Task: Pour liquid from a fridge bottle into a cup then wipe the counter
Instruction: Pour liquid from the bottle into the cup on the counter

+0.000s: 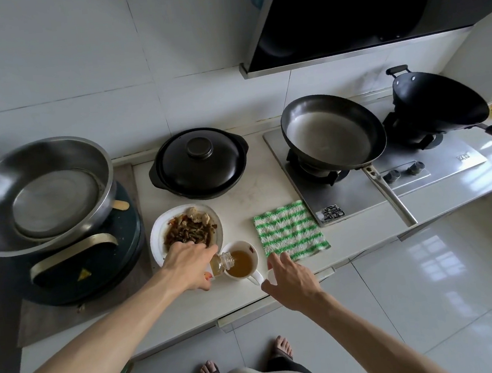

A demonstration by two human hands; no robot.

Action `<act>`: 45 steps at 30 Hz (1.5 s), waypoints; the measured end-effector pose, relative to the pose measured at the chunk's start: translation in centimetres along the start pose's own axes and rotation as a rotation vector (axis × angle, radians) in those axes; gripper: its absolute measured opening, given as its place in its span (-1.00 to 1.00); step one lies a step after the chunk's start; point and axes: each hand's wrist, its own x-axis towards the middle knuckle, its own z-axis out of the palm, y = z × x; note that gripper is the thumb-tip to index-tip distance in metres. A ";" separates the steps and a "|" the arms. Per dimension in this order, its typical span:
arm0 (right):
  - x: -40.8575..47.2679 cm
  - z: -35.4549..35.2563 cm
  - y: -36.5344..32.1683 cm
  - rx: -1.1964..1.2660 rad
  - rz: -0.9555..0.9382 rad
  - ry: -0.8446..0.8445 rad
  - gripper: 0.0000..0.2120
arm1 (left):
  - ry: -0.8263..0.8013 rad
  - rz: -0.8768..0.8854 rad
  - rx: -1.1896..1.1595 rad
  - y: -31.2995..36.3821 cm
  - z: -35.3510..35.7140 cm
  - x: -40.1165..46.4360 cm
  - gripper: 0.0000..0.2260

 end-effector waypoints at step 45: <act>-0.3 0.9 0.3 0.073 0.031 -0.027 -0.56 | 0.055 -0.017 -0.123 0.9 0.9 0.2 -0.53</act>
